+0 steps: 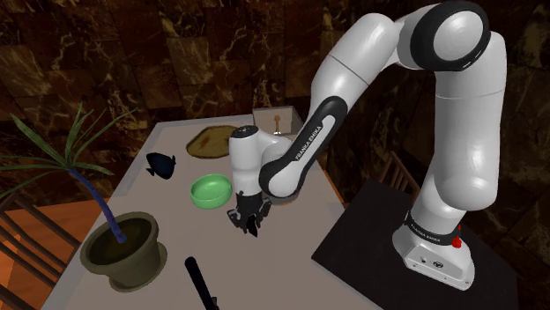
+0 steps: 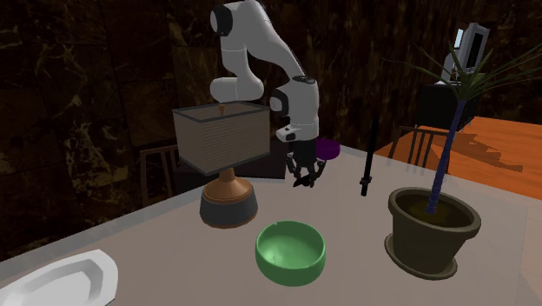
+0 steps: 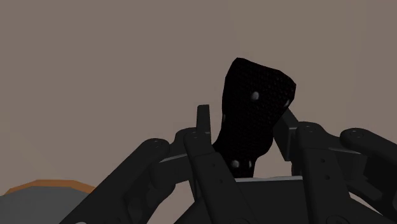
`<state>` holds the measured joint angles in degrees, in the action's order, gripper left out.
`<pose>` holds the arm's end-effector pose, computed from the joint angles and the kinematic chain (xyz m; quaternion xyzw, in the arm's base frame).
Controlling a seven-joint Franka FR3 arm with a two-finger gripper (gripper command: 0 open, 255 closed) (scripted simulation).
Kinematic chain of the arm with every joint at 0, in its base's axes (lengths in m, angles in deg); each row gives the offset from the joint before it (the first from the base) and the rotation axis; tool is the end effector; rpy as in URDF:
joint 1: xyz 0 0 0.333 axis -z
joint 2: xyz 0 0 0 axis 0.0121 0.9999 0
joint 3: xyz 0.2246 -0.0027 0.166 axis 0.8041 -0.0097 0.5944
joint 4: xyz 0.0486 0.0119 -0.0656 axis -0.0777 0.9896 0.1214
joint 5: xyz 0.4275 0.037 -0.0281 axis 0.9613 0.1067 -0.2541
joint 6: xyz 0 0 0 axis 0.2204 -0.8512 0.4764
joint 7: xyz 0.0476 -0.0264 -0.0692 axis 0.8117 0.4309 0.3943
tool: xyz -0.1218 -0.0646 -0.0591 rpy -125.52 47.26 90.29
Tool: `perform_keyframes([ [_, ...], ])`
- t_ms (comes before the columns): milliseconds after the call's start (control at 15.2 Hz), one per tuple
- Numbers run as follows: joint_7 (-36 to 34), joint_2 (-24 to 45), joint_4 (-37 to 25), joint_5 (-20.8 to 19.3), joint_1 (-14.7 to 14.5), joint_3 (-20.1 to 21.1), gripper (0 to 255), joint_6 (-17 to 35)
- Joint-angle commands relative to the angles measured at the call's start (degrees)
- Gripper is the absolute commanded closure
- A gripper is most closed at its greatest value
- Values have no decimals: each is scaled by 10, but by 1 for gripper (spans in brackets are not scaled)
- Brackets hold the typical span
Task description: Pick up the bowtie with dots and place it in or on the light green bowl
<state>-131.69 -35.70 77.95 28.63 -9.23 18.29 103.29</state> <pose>0.4420 0.3354 0.1309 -0.9802 0.1951 0.0134 0.0306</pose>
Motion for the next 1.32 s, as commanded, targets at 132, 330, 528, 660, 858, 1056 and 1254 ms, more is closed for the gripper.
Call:
perform_keyframes([
  [132,12,-26,-2,20,8,12,255,-26],
  [330,22,-46,-5,35,14,19,255,-47],
  [528,31,-65,-9,50,18,24,255,-67],
  [660,37,-78,-12,59,21,28,255,-82],
  [858,44,-72,-35,57,25,24,255,-100],
  [1056,55,-25,-99,32,31,7,255,-122],
  [1254,67,24,-169,12,33,-9,255,-148],
])
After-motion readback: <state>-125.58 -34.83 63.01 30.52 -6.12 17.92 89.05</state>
